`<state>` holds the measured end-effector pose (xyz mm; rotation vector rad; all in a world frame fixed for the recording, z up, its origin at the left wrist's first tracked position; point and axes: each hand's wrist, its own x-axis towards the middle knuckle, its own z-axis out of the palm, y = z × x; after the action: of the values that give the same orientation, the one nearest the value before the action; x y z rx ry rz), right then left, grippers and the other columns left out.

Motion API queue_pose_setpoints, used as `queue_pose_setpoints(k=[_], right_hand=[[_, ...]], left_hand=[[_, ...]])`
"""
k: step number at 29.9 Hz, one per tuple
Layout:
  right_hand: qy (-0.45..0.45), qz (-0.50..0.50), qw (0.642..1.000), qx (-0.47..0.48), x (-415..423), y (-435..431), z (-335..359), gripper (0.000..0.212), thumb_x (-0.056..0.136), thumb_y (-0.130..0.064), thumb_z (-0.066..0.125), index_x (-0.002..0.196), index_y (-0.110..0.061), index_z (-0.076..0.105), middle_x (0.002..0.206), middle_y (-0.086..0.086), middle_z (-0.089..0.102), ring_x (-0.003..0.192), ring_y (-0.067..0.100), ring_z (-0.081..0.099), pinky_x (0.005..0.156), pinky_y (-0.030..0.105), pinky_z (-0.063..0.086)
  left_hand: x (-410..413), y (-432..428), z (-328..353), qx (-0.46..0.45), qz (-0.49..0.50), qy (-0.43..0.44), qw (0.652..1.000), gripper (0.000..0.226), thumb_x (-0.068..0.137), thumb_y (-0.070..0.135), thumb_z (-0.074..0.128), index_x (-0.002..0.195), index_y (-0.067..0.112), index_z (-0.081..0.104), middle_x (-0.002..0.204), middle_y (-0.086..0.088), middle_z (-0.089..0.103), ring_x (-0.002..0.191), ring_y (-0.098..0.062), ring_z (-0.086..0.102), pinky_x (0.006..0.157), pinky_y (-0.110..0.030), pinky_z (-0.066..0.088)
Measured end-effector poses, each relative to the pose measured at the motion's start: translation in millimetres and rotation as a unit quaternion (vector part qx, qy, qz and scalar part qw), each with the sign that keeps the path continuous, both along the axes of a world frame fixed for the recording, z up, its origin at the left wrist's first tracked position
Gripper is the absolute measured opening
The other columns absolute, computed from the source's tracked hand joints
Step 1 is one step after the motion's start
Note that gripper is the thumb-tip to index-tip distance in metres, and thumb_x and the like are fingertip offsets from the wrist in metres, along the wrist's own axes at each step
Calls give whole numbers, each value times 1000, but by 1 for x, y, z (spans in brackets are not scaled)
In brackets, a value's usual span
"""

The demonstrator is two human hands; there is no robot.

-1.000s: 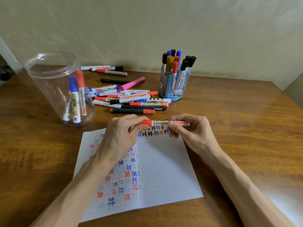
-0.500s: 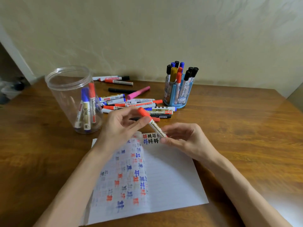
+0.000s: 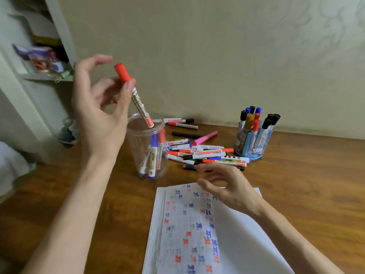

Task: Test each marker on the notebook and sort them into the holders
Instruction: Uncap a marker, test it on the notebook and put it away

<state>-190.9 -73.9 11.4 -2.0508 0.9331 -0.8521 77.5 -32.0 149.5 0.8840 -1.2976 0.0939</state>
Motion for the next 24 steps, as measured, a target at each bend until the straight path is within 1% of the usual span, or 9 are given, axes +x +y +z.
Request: queue_pose_setpoints(k=[2, 4, 7, 10, 13, 15, 18, 21, 24], right_hand=[[3, 4, 1000, -7, 12, -4, 2, 33, 97, -29, 75, 130, -29, 72, 125, -17, 72, 106, 0, 72, 92, 29, 61], [0, 9, 1000, -12, 23, -9, 5, 33, 96, -29, 76, 129, -28, 72, 124, -16, 73, 105, 1, 72, 93, 29, 61], [0, 8, 1000, -15, 34, -14, 7, 32, 96, -27, 76, 128, -30, 73, 122, -13, 74, 102, 1, 73, 93, 30, 61], [2, 4, 1000, -9, 42, -15, 7, 30, 96, -28, 76, 125, -35, 72, 121, -13, 73, 102, -1, 72, 92, 31, 62], [5, 0, 1000, -11, 44, -17, 3, 30, 96, -29, 75, 125, -33, 73, 120, -14, 73, 103, -1, 72, 92, 30, 62], [9, -10, 1000, -13, 43, -19, 0, 30, 96, -30, 75, 126, -31, 74, 119, -16, 74, 104, -2, 71, 92, 31, 62], [8, -21, 1000, -10, 39, -22, -3, 28, 97, -30, 74, 124, -30, 75, 118, -17, 75, 104, -1, 71, 91, 31, 62], [3, -36, 999, -3, 36, -23, -5, 24, 97, -24, 74, 120, -30, 77, 113, -16, 76, 102, -2, 71, 90, 25, 61], [26, -88, 996, -23, 30, -29, -8, 25, 96, -17, 74, 119, -28, 76, 105, -16, 76, 96, -8, 69, 84, 17, 59]], left_hand=[[9, -3, 3, -4, 26, -15, 1000, 32, 102, 21, 65, 128, 16, 47, 107, -18, 71, 97, -25, 74, 88, -43, 58], [13, -6, -1, 10, 53, -31, 998, 27, 102, 19, 65, 126, 17, 52, 101, -11, 74, 95, -20, 73, 84, -34, 57], [15, -11, -14, 53, 84, -51, 994, 28, 99, 16, 68, 126, 12, 58, 99, -2, 72, 92, -13, 72, 81, -23, 55], [21, -15, -30, 104, 107, -74, 986, 32, 97, 17, 71, 128, 15, 60, 112, 4, 70, 100, 0, 69, 84, -16, 55], [27, -17, -41, 147, 133, -112, 974, 35, 96, 21, 72, 128, 20, 60, 124, 11, 64, 99, 15, 61, 81, -7, 52], [30, -18, -48, 165, 140, -130, 968, 34, 96, 22, 71, 128, 21, 61, 124, 12, 65, 99, 14, 60, 82, -9, 53], [32, -19, -58, 180, 163, -136, 960, 24, 98, 25, 67, 121, 18, 64, 113, 10, 69, 99, 2, 64, 84, -17, 56], [29, -18, -64, 172, 187, -142, 957, 19, 101, 26, 61, 115, 14, 66, 108, 3, 72, 98, -5, 65, 83, -21, 56], [22, -17, -68, 153, 186, -131, 962, 18, 101, 21, 59, 115, 11, 66, 110, -2, 71, 103, -10, 64, 88, -29, 57]])
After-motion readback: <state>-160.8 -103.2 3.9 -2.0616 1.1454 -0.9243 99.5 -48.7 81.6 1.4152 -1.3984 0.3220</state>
